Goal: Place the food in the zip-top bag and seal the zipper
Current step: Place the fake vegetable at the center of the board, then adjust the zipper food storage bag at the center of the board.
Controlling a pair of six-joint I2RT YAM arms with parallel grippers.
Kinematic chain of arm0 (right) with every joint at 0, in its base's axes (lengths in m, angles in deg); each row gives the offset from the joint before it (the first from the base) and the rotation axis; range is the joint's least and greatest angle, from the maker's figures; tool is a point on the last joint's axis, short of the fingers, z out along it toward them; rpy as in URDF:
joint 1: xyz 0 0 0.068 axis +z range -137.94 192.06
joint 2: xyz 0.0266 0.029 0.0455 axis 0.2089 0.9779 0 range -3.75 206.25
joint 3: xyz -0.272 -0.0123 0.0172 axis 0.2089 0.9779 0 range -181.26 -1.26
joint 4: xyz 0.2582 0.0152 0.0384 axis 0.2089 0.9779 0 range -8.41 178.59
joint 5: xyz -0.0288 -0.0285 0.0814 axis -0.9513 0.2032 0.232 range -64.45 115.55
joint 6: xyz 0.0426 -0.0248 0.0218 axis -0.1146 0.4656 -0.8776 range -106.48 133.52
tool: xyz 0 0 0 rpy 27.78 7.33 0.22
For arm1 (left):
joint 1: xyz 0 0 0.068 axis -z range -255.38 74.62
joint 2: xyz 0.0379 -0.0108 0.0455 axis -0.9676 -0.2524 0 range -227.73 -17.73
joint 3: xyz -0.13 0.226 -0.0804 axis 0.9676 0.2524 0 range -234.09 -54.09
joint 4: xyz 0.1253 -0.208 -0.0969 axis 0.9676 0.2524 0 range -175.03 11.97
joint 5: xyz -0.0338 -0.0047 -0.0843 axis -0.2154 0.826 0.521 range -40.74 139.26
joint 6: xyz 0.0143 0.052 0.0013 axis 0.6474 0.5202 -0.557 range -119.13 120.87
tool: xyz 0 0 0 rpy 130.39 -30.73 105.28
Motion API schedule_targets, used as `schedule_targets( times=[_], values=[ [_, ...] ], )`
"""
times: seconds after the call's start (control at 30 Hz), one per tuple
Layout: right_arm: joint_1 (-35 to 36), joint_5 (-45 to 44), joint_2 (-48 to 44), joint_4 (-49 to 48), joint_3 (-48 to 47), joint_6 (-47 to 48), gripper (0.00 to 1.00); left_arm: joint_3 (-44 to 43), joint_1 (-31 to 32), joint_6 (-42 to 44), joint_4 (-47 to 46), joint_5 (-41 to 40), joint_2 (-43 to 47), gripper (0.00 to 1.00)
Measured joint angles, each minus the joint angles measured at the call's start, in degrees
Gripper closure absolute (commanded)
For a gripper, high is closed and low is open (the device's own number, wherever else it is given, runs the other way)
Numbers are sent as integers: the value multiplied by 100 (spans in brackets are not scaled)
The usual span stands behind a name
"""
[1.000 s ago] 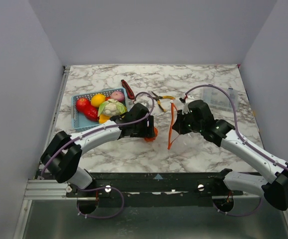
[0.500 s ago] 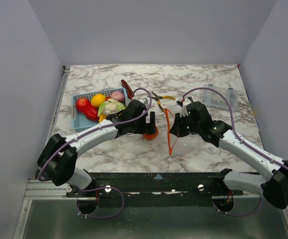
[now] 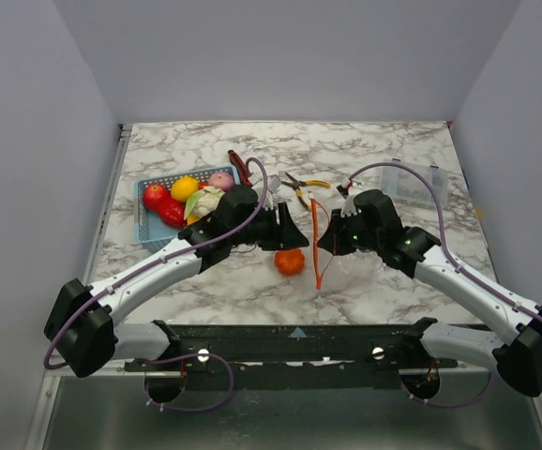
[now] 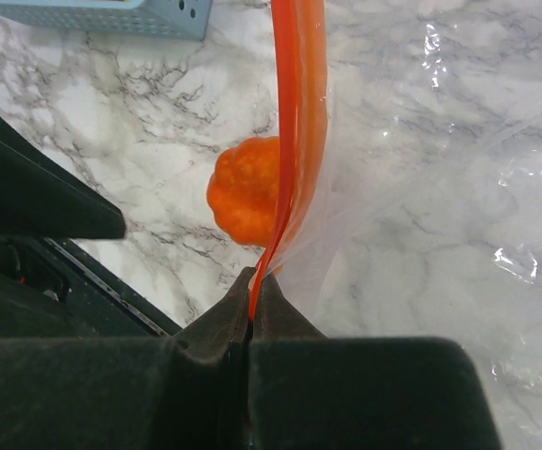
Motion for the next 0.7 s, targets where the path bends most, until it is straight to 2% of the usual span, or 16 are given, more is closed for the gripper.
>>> schedule_targets(
  times=[0.27,0.37,0.7],
  values=[
    [0,2,-136,-98,-33,-157,100,107,140,-431,-457,501,-446,58],
    [0,4,-136,-111,-33,-188,100,76,175,-509,-557,540,-614,66],
    [0,4,-197,-129,-33,-240,100,46,236,-592,-723,505,-962,61]
  ],
)
